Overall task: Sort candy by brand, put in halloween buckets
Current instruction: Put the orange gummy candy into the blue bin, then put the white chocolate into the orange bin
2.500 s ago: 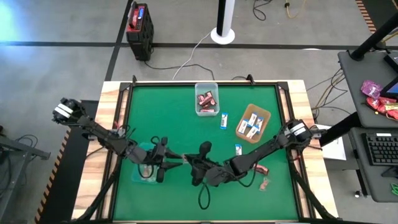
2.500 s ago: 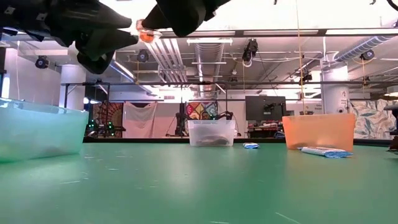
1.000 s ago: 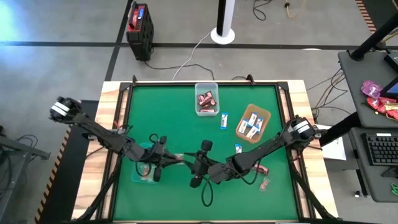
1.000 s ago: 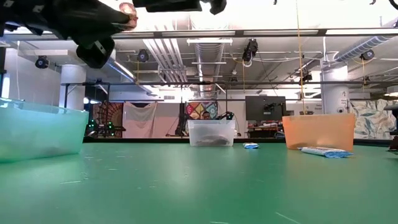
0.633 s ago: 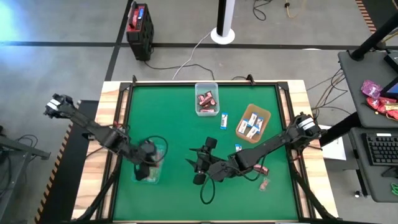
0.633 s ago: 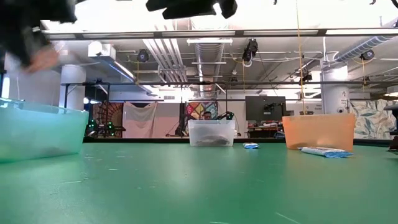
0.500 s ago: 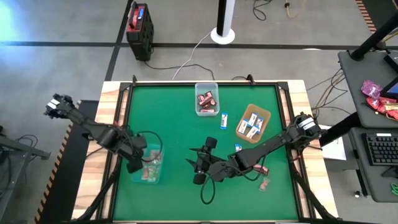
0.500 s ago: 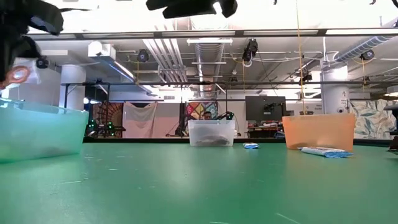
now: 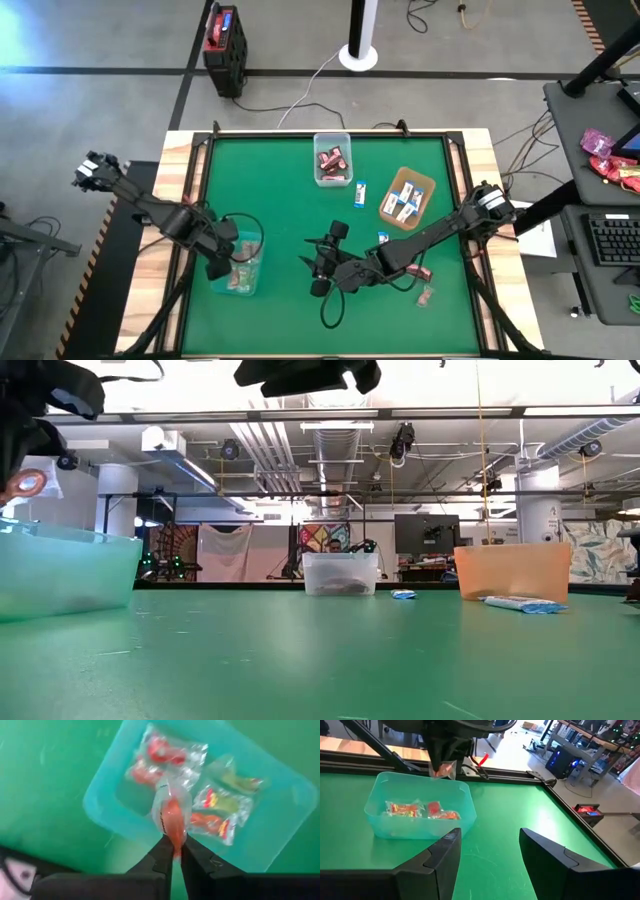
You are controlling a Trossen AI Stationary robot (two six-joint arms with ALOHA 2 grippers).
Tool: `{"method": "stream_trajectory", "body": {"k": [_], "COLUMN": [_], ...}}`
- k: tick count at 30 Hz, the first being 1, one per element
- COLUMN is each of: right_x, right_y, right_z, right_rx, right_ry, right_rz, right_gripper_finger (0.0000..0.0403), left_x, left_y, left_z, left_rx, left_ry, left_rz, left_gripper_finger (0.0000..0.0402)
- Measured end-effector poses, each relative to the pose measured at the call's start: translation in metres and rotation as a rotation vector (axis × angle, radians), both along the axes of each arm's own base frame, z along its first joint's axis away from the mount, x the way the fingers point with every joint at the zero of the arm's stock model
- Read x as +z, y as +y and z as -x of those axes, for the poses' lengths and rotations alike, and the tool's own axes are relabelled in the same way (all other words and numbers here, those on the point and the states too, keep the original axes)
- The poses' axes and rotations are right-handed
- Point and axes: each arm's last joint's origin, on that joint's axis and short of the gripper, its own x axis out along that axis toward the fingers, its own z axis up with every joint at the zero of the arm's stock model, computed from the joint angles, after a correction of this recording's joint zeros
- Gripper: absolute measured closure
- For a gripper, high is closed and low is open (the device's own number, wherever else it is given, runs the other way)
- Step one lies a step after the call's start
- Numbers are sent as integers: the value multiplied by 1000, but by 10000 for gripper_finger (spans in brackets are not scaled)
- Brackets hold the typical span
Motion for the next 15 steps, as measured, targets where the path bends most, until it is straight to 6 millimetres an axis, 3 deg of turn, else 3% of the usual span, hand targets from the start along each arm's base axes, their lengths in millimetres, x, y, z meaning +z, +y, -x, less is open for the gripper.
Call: {"method": "stream_trajectory", "body": {"k": [10, 15], "right_x": [-2, -5], "right_y": [-1, -16], "right_z": [2, 17], "right_rx": [-11, -173], "right_ry": [25, 88], "right_rz": [-6, -212], "right_gripper_finger": [209, 209], "left_x": [-5, -5], "left_y": [-6, -5], "left_z": [-11, -14], "left_rx": [-68, -72], "left_ry": [-46, -87], "left_rz": [-24, -67], "left_gripper_finger": [291, 258]}}
